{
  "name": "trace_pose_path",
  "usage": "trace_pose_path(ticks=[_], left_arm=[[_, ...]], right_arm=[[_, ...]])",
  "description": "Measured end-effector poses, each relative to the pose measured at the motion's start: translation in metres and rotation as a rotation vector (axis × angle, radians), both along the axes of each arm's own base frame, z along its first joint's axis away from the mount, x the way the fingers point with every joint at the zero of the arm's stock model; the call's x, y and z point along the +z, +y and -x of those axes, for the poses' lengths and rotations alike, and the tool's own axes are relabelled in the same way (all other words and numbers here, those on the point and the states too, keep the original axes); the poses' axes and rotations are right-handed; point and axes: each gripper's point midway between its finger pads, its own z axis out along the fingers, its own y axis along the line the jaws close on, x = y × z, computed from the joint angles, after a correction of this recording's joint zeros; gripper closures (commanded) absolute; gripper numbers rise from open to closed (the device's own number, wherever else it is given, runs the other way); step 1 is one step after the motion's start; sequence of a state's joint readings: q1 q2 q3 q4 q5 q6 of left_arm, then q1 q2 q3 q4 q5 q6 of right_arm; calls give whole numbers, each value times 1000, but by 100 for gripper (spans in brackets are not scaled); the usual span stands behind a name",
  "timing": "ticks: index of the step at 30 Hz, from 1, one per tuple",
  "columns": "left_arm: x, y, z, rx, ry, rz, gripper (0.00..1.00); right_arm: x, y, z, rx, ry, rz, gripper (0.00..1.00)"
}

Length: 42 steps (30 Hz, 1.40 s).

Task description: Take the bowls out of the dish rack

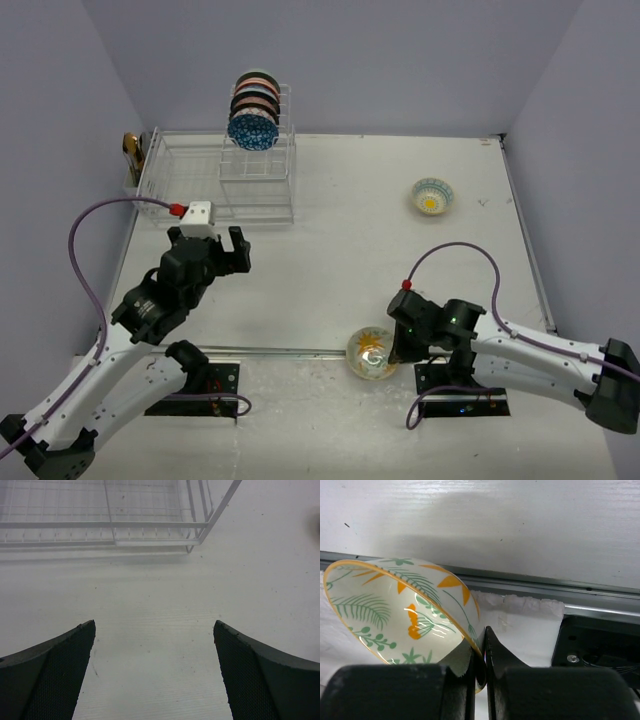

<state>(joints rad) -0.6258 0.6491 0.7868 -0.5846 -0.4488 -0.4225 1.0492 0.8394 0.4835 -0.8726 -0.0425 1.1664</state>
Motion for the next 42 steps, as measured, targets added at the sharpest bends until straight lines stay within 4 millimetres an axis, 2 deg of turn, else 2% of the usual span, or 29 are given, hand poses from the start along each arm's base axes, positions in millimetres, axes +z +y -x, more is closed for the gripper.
trace_pose_path(ticks=[7,13,14,15,17,23,26,37,42], left_arm=[[-1,0,0,0,3,-2,0],[-2,-1,-1,0,6,-5,0],[-4,-1,-1,0,8,-6,0],[-4,-1,-1,0,8,-7,0],[-5,0,0,1,7,-6,0],[1,3,2,4,-18,12,0],[6,6,1,17,-37,21,0],[-1,7,-2,16,-19,2,0],[-4,8,-2,14,-14,-4,0]], right_arm=[[7,0,-8,-23,-45,-9,100],[47,16,-40,-6,-177,-12,100],[63,26,-62,-11,-222,-10,100],[64,27,-64,-12,-228,-11,100],[70,28,-89,-27,-255,-6,100],[86,18,-169,-111,-359,10,100],[92,19,-208,-125,-394,24,100],[88,1,-328,-220,-429,47,100],[75,2,-368,-235,-411,38,100]])
